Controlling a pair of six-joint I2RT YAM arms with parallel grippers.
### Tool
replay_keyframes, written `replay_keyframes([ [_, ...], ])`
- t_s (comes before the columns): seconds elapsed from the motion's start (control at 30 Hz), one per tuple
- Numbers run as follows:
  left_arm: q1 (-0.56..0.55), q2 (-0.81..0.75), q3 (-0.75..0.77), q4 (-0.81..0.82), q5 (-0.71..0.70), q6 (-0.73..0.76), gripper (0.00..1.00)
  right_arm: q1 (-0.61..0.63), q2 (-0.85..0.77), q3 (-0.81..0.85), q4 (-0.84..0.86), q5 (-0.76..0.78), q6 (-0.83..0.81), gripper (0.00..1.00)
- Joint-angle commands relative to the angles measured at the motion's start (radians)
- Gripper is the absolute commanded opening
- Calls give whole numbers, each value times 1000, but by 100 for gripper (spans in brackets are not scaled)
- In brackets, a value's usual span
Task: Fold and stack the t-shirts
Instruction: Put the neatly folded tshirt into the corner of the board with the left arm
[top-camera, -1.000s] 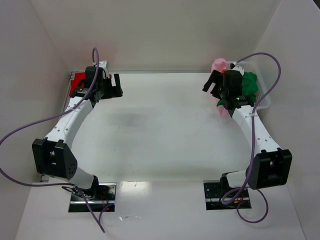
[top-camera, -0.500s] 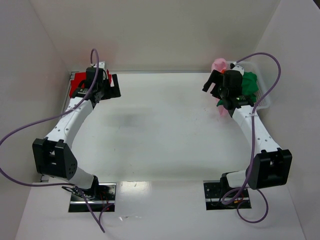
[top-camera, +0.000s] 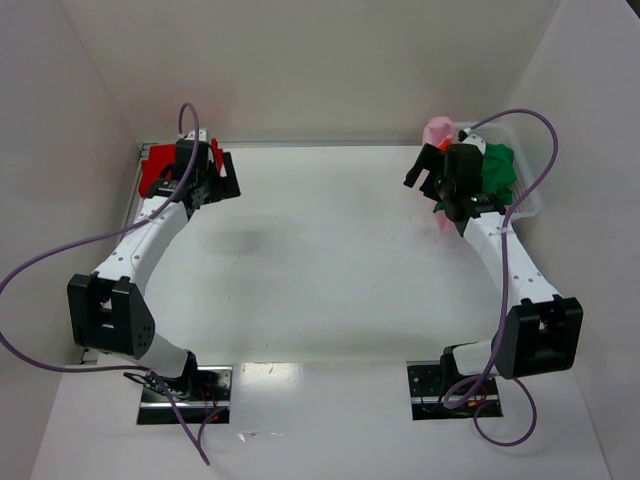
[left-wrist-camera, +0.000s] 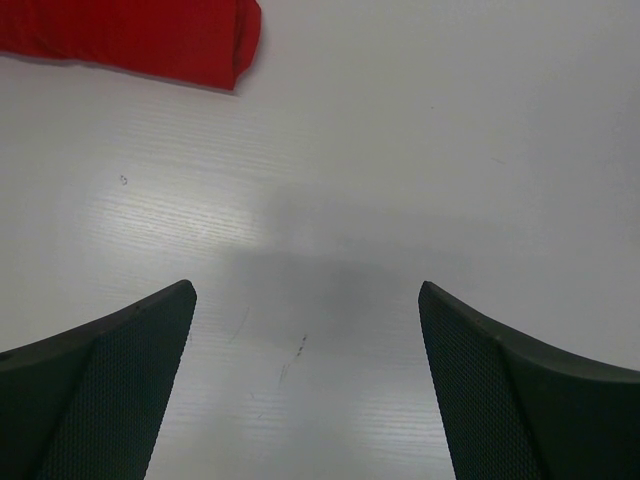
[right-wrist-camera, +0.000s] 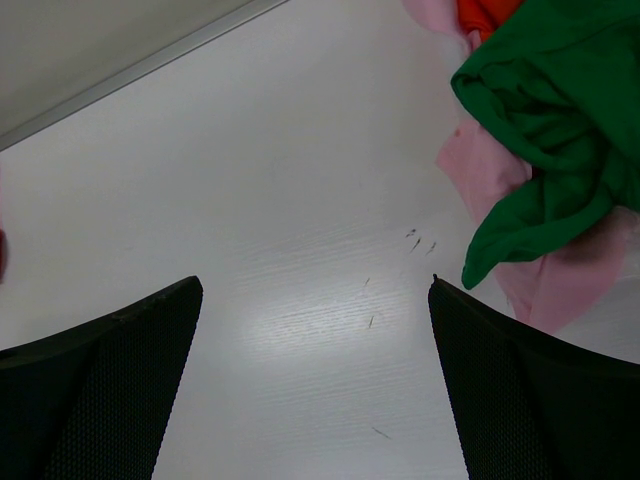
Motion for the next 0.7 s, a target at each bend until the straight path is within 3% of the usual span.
replay_keyframes([
  [0.0,3,9,-18,33,-42,-31,100,-7,-14,-12,46,5,4,99],
  [0.67,3,-12,-75,85,-127,-105,100,-7,-24,-40,64,-4,14,99],
])
